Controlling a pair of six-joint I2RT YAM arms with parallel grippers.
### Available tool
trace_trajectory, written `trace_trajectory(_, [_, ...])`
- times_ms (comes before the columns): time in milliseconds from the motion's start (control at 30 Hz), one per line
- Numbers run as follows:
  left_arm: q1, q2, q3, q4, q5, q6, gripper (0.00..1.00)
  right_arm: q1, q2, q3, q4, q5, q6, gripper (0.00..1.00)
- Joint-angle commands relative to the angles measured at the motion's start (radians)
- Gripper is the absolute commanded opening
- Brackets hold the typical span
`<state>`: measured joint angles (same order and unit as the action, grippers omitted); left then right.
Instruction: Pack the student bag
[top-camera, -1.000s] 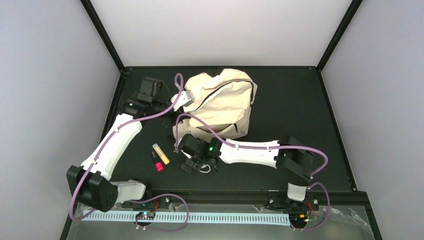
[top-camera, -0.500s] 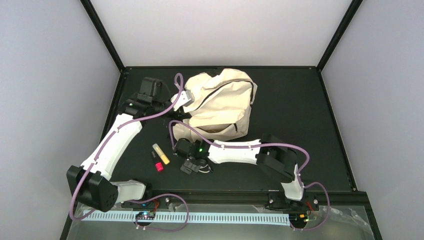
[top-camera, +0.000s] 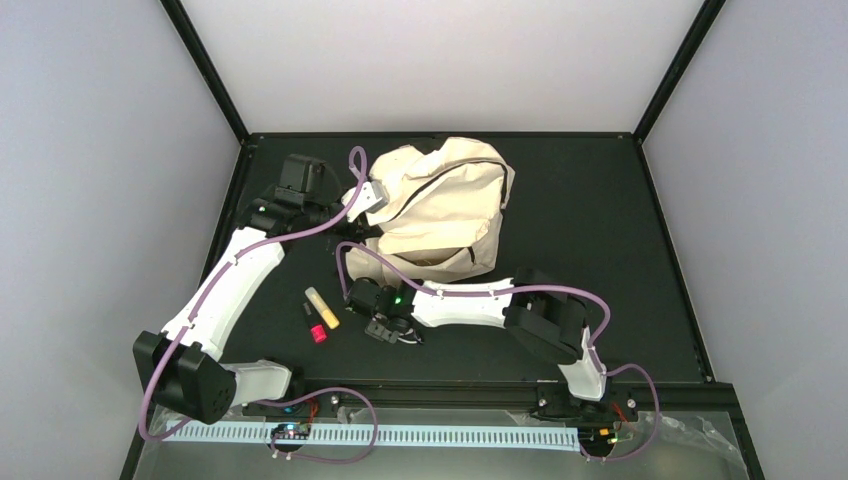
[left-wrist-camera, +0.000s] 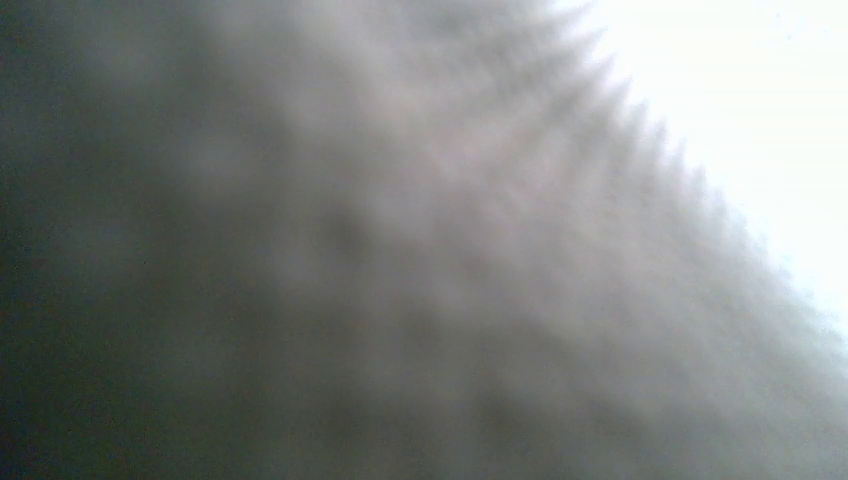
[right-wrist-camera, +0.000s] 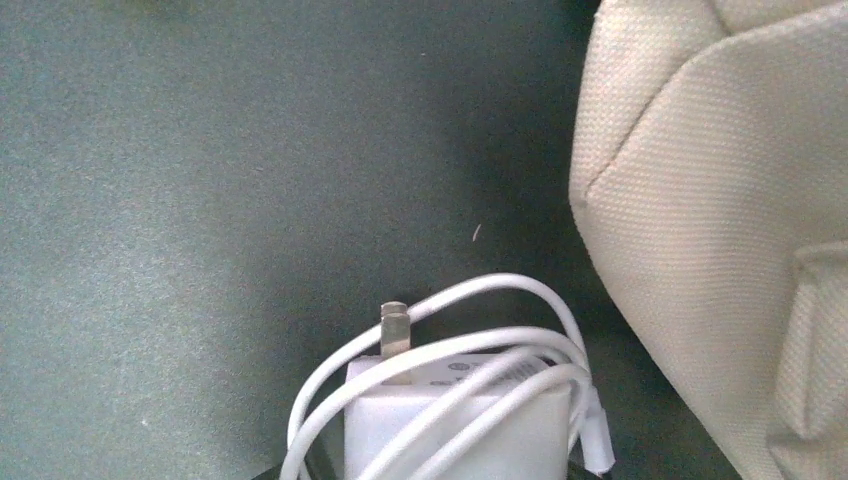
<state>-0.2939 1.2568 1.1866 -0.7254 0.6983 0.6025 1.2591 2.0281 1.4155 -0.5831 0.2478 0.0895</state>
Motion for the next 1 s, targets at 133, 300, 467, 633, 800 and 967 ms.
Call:
trace_trajectory(133, [0.006, -0.017, 0.022, 0.048, 0.014, 0.020, 0.02, -0.010, -0.010, -0.011, 0.021, -0.025, 0.004, 0.57])
trace_trajectory(300, [0.005, -0.017, 0.022, 0.049, 0.015, 0.020, 0.02, -0.011, -0.054, -0.037, 0.045, -0.074, -0.014, 0.55])
trace_trajectory(467, [0.005, -0.017, 0.022, 0.049, 0.013, 0.020, 0.02, -0.011, -0.107, -0.076, 0.071, -0.109, -0.043, 0.54])
trace_trajectory(633, [0.006, -0.017, 0.022, 0.050, 0.009, 0.020, 0.02, -0.012, -0.167, -0.119, 0.103, -0.157, -0.073, 0.54])
trace_trajectory(800, [0.006, -0.017, 0.021, 0.051, 0.006, 0.019, 0.02, -0.019, -0.235, -0.159, 0.139, -0.203, -0.099, 0.51])
trace_trajectory(967, [0.005, -0.017, 0.022, 0.051, 0.002, 0.020, 0.02, -0.024, -0.309, -0.189, 0.159, -0.246, -0.132, 0.51])
